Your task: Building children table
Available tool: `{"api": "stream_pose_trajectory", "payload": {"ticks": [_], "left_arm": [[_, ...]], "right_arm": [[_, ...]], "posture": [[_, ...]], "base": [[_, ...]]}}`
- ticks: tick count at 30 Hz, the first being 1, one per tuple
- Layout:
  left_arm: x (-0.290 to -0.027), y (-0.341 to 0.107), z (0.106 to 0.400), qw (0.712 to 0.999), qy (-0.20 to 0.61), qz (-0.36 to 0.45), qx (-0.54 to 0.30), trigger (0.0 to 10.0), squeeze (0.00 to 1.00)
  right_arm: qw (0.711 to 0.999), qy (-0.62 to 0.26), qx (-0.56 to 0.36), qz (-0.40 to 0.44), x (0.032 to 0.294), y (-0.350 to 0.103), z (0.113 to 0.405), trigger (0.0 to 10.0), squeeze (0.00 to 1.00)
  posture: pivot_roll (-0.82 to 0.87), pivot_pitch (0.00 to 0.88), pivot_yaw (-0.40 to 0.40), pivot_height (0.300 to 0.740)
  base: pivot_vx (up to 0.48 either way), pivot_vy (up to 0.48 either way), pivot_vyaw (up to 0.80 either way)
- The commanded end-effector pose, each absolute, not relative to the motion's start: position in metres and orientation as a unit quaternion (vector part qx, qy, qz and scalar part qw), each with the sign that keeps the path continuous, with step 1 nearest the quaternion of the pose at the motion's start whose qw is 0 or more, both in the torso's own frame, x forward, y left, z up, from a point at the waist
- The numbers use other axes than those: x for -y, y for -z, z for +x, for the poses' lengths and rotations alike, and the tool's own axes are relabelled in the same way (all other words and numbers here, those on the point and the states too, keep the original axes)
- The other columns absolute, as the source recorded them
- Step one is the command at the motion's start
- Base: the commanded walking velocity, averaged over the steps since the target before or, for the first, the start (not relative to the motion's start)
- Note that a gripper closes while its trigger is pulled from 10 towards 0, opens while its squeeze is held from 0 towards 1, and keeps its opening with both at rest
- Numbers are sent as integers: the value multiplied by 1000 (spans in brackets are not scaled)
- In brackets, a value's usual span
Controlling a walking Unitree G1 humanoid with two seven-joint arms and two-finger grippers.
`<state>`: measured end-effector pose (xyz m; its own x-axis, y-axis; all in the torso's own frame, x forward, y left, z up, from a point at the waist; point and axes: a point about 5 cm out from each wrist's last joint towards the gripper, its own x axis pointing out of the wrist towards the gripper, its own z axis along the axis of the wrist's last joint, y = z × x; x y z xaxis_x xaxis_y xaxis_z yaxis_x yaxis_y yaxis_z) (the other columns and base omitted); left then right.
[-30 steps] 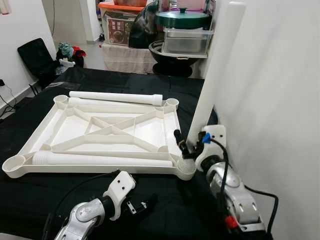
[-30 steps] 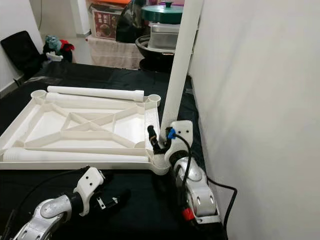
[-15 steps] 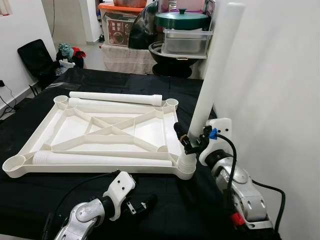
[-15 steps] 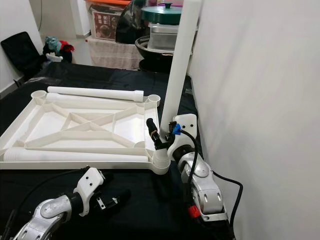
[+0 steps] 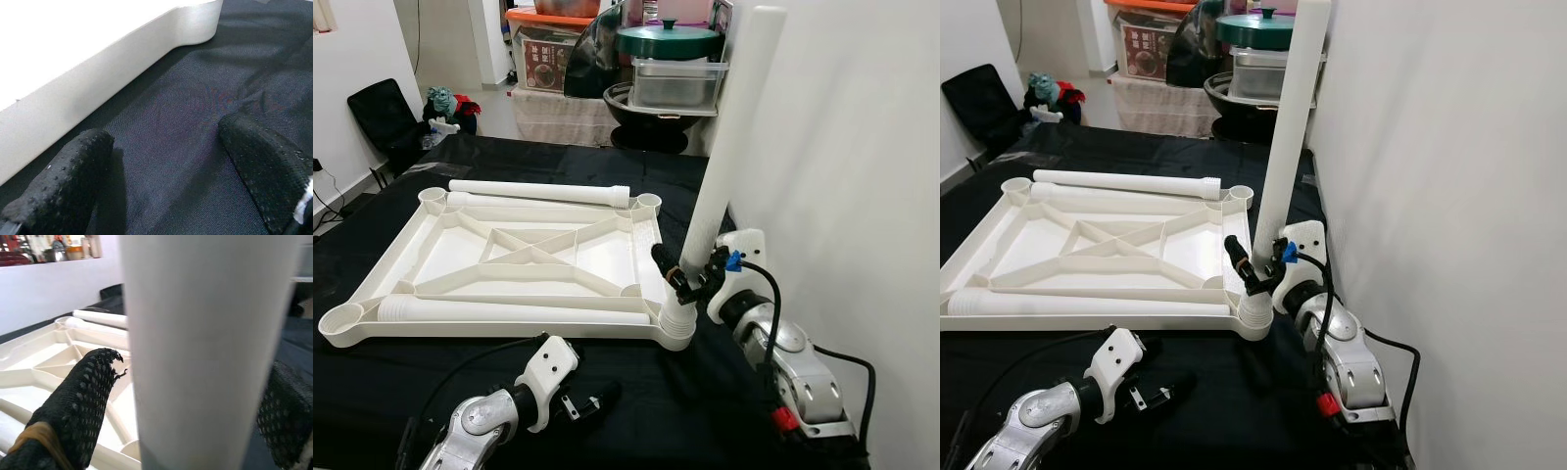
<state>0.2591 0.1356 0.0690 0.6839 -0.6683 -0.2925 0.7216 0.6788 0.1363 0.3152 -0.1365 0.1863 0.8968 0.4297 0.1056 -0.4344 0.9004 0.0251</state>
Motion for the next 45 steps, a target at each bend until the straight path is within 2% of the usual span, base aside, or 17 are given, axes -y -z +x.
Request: {"api": "stream_pose_trajectory", "payload": {"ticks": [1, 15, 16, 41, 42, 43, 44, 45], "left_arm": [[-135, -67, 258, 907, 387, 127, -112, 10000, 0], [-135, -66, 256, 907, 386, 125, -113, 10000, 0], [-135, -66, 256, 907, 386, 125, -113, 10000, 0], [-133, -65, 255, 907, 388, 123, -113, 10000, 0], [-133, -65, 255, 907, 388, 122, -113, 10000, 0], [-133, -65, 255, 907, 388, 122, -113, 10000, 0], [-133, -65, 255, 907, 388, 122, -113, 10000, 0], [-133, -65, 255, 907, 387, 122, -113, 10000, 0]], "right_arm": [[973, -224, 50, 23, 140, -187, 317, 10000, 0], [966, -252, 54, 29, 139, -190, 319, 10000, 0], [965, -254, 55, 30, 139, -190, 319, 10000, 1000], [948, -313, 52, 5, 143, -194, 326, 10000, 1000], [946, -319, 53, 5, 142, -195, 326, 10000, 875], [946, -319, 53, 5, 142, -195, 326, 10000, 875], [945, -322, 53, 3, 142, -195, 326, 10000, 94], [945, -324, 53, 1, 142, -196, 327, 10000, 0]], "posture": [[50, 0, -89, 740], [53, 0, -95, 740], [51, 0, -94, 740], [59, 0, -102, 740], [59, 0, -102, 740], [59, 0, -102, 740], [63, 0, -105, 740], [63, 0, -105, 740]], "base": [[0, 0, 0], [0, 0, 0], [0, 0, 0], [0, 0, 0], [0, 0, 0], [0, 0, 0], [0, 0, 0], [0, 0, 0]]}}
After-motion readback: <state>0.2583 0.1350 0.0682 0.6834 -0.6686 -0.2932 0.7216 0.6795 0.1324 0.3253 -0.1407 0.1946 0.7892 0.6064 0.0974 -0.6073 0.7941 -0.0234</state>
